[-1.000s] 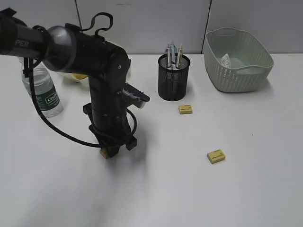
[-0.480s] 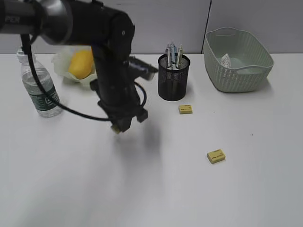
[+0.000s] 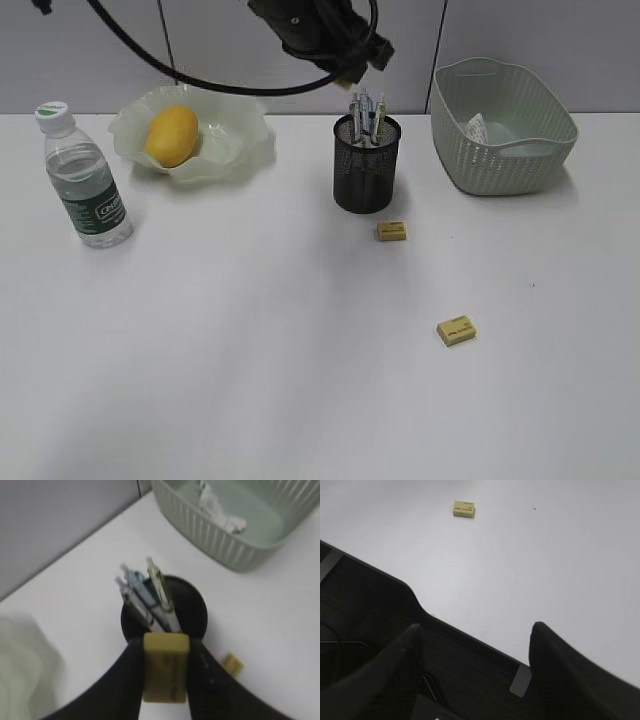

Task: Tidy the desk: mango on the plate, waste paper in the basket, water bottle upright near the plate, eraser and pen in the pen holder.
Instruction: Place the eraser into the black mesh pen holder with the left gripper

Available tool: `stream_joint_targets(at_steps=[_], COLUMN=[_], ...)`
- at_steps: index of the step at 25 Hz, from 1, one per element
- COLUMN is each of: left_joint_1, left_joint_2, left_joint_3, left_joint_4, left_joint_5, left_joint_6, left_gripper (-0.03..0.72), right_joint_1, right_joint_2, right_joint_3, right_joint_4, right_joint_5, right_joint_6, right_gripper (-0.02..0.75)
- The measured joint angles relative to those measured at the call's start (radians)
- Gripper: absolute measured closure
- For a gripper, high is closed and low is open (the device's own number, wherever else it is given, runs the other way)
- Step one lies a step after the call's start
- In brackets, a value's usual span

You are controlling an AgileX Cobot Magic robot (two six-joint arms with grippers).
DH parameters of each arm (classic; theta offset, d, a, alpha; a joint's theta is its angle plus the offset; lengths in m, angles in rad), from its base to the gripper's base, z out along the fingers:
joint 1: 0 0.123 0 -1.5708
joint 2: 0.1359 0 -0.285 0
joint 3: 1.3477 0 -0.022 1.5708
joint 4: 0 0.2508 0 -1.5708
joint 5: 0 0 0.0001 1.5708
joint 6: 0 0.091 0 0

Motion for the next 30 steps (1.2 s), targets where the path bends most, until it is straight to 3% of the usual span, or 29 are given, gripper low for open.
stream_joint_targets(at_steps=[9,22,30], left_joint_1=[0.0,0.001,0.001], left_joint_2=[0.09,0.2,0.201], left_joint_3=[0.0,0.0,0.0], left_joint_4=[-0.112,-0.112,-0.074], left_joint_5=[-0.306,-0.354,-0.372], left_joint_6=[0.0,0.0,0.0], left_gripper=[0.484,0.48,0.271], right_joint_1=[0.0,0.0,0.0], right_joint_2=[0.0,0.0,0.0], right_joint_3=[0.0,0.0,0.0], right_joint_4=[0.0,0.0,0.0], right_joint_5=[0.0,0.0,0.0], right_joint_6=[0.0,0.0,0.0], right_gripper=[0.218,0.218,0.218])
